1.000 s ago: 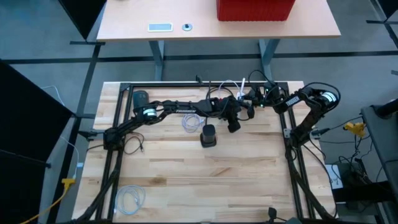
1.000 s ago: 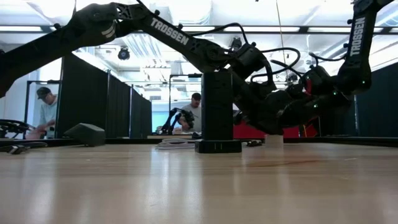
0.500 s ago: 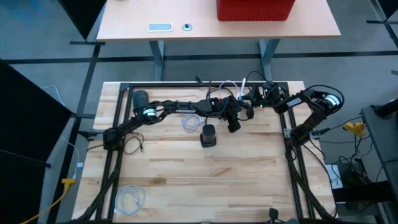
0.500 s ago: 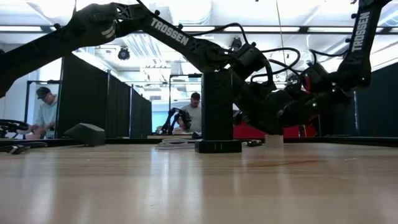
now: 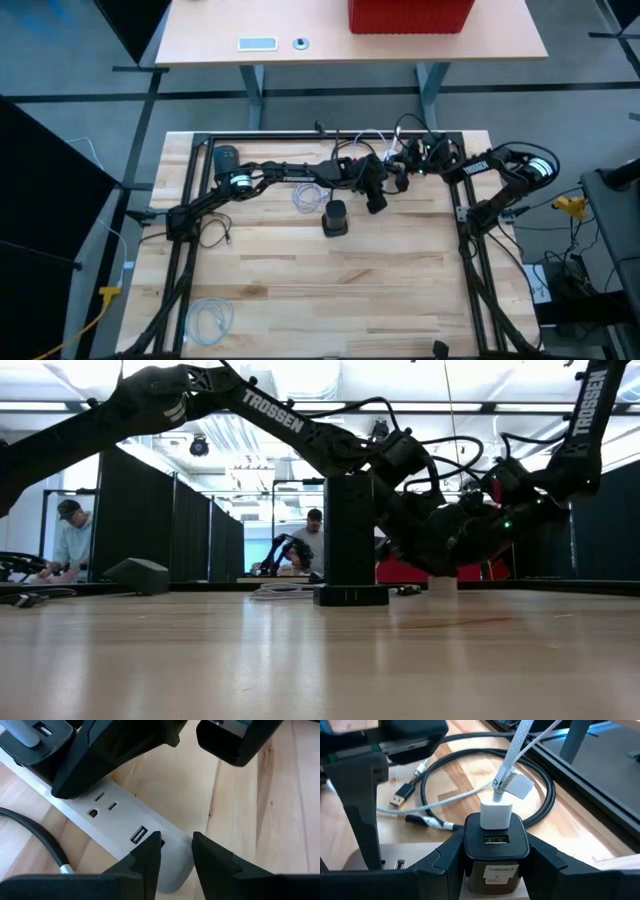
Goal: Insert USB
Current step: Insert the black charger adapter into the white outlet extension
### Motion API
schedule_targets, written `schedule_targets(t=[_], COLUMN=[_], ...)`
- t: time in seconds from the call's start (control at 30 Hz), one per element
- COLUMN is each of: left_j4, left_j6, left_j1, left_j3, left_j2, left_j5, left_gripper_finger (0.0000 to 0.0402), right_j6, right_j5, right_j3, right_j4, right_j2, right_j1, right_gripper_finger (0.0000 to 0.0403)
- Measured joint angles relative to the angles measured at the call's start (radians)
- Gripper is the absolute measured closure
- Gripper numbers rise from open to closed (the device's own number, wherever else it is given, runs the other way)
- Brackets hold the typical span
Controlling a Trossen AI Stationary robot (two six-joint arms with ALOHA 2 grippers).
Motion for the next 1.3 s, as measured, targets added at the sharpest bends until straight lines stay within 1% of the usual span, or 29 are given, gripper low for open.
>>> schedule_targets(t=[0.1,0.27,0.47,1.0,1.13,1.3], left_j4=[-0.001,0.010,0.031,0.044,0.044,0.045], left_j6=[0.012,0.015,-0.004,-0.013,-0.010,-0.007], left_j1=[-0.004,-0.025,-0.039,-0.038,-0.037,-0.038], left_j3=[0.000,-0.010,-0.028,-0.030,-0.030,-0.030], left_j2=[0.000,0.000,0.000,0.000,0.000,0.000], left_j5=[0.011,0.000,-0.018,-0.028,-0.028,-0.021], left_gripper_finger=[0.0299,0.0299,0.0299,0.0299,0.0299,0.0299], right_j6=[-0.013,0.026,0.057,0.068,0.092,0.096], right_j5=[0.028,0.041,0.047,0.132,0.134,0.137], right_j3=[-0.037,-0.117,-0.127,-0.131,-0.131,-0.134], right_j4=[0.051,0.228,0.301,0.400,0.362,0.279], right_j2=[0.005,0.033,0.082,0.146,0.111,0.029], right_j1=[0.012,0.014,0.019,0.065,0.065,0.066], right_gripper_finger=[0.0260,0.0260,0.0260,0.0258,0.0258,0.0258])
